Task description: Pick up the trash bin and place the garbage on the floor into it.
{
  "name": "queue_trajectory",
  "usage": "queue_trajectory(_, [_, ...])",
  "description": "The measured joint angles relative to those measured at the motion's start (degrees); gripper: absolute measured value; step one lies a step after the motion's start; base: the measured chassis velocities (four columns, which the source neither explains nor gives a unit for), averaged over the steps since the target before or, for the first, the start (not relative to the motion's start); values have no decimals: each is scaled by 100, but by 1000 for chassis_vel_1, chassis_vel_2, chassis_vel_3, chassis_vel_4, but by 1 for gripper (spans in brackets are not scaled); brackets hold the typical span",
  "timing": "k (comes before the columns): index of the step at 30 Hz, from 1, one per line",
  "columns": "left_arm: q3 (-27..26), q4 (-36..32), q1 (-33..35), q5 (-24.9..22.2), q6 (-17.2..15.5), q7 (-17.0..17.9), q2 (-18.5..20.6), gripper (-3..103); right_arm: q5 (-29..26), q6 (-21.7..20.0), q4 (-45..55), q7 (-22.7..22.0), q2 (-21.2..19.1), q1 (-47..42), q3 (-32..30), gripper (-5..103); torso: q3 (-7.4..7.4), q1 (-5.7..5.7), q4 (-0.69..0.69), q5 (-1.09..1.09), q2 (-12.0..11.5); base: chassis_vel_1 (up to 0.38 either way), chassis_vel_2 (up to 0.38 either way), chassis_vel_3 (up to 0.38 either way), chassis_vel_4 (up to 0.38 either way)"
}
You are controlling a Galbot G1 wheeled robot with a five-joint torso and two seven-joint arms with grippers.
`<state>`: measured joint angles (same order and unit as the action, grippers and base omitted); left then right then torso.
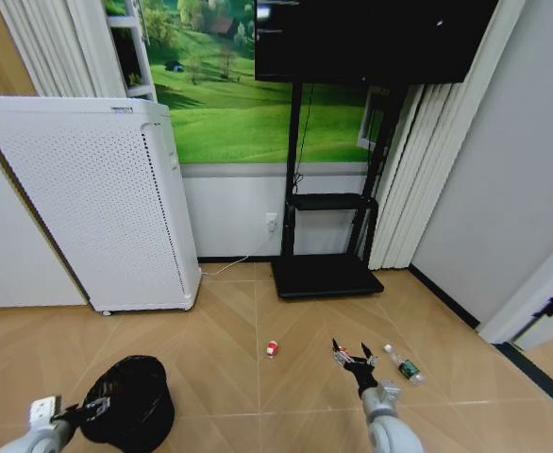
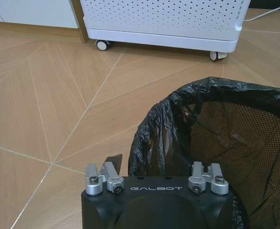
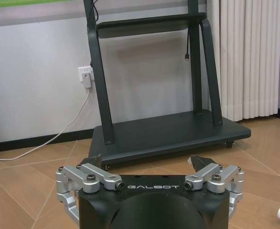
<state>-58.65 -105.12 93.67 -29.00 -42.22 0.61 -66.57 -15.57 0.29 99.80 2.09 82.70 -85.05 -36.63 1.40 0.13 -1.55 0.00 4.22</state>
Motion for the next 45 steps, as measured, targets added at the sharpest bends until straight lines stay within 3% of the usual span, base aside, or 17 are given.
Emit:
queue_trajectory(2, [0,4,-4,0,0,0,2,64,-1,0,-6,0,-1,1,-4,100,0,0,0,1,0,0,0,0,0])
queue_trajectory(5, [-7,-12,-23,-59,2,10,8,48,-1,1,-33,2,-3,4,-14,100,0,0,0,0,0,0,0,0,0])
queue_trajectory(9, [-9,-98,10,-94,4,9,5,38,-1,4,-34,2,-13,6,-21,100,1,0,0,1,1,0,0,0,0])
queue_trajectory(12, [2,-93,12,-93,6,9,-18,21,-1,15,-28,2,-29,14,-52,100,1,0,0,0,1,0,0,0,0])
queue_trajectory(17, [18,-52,2,-96,23,-12,-35,8,-1,40,-4,2,-46,-2,-92,100,1,0,0,0,1,0,0,0,0])
queue_trajectory(39, [65,-25,-82,-59,17,-173,-48,4,70,175,-39,5,-24,-45,-150,100,2,0,0,0,2,0,0,0,0])
queue_trajectory(45, [86,37,-106,1,-7,-169,-49,25,85,197,-64,5,-26,-41,-166,100,2,0,0,-1,2,0,0,0,0])
